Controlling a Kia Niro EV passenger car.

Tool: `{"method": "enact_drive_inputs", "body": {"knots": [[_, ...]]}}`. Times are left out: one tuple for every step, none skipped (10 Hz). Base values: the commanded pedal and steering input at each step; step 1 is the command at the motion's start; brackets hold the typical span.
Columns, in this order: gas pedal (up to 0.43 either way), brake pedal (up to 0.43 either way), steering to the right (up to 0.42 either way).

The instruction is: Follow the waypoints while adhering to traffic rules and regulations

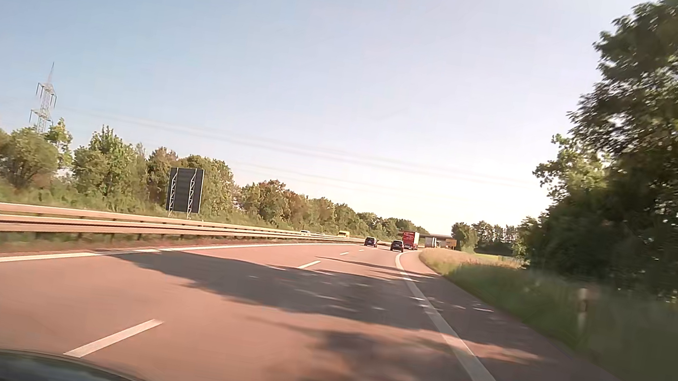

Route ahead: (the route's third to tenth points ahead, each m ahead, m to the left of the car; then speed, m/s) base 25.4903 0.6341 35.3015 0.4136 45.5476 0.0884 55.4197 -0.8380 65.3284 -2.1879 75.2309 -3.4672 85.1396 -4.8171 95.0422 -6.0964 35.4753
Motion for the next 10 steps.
{"method": "enact_drive_inputs", "body": {"knots": [[0.37, 0.012, 0.007], [0.37, 0.012, 0.006], [0.37, 0.012, 0.007], [0.37, 0.012, 0.006], [0.37, 0.012, 0.007], [0.37, 0.012, 0.007], [0.37, 0.012, 0.006], [0.37, 0.012, 0.006], [0.37, 0.012, 0.006], [0.37, 0.012, 0.007]]}}
